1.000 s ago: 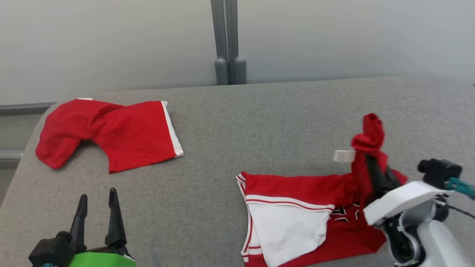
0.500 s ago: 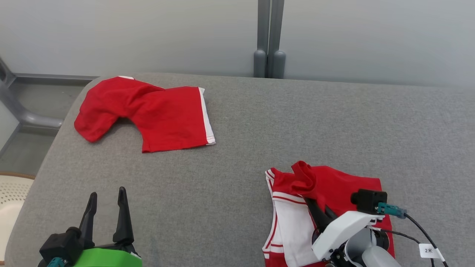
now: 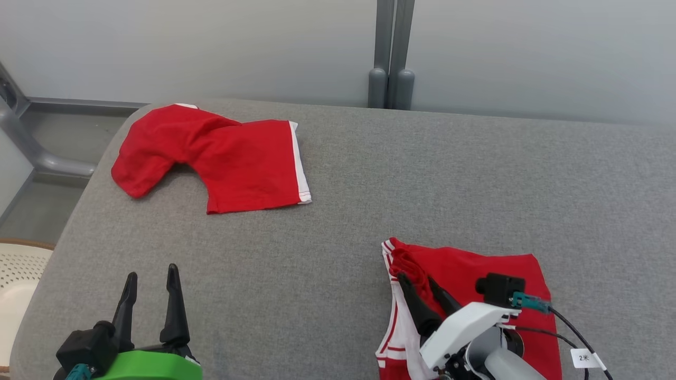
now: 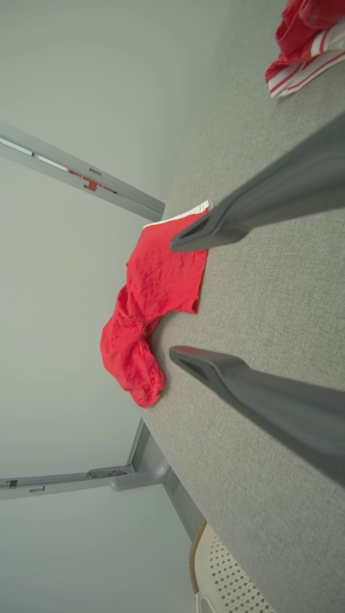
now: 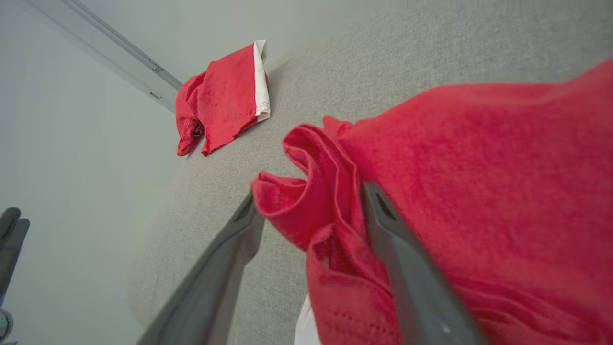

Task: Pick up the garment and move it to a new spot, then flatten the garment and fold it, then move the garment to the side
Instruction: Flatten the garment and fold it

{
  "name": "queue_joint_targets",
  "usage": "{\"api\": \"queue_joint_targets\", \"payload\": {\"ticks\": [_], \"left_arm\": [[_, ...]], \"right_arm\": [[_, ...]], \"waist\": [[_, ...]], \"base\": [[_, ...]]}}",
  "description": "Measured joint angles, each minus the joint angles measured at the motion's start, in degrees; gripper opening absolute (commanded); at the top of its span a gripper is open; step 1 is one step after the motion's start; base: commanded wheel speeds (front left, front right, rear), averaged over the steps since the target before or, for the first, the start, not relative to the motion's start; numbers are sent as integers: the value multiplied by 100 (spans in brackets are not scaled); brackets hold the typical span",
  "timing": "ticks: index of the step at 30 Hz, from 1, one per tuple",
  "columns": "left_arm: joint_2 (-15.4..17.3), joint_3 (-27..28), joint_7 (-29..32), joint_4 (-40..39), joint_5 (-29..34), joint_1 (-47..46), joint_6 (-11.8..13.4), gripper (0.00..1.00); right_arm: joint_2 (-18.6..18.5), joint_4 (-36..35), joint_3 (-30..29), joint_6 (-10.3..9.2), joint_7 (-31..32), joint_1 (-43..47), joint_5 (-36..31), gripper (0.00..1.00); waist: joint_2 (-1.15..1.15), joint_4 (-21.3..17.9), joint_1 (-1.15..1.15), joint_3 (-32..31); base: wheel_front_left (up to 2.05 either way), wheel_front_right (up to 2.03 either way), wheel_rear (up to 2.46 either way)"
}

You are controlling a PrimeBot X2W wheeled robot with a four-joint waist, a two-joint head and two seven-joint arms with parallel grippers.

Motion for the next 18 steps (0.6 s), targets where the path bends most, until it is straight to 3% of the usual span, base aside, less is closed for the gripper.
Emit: {"api": "queue_joint_targets", "payload": {"ticks": [5, 8, 12, 18], "left_arm": [[-16, 98, 0, -2, 10, 13, -1, 100], [-23, 179, 0, -46, 27, 32, 0, 100], [-37, 265, 0, -167, 63, 102, 11, 100], [-74, 378, 0, -397, 120, 140, 24, 100]], "right_arm": [[-54, -497, 141, 0, -154, -135, 237, 100], [-365, -991, 5, 0, -220, -176, 293, 100], [-976, -1552, -532, 0, -314, -163, 60, 100], [-1579, -2003, -1651, 0, -361, 101, -706, 100]], "waist": [[0, -145, 0, -35], [0, -258, 0, -65], [0, -426, 0, -108], [0, -690, 0, -143]], "base": [[0, 0, 0], [0, 0, 0], [0, 0, 0], [0, 0, 0]]}}
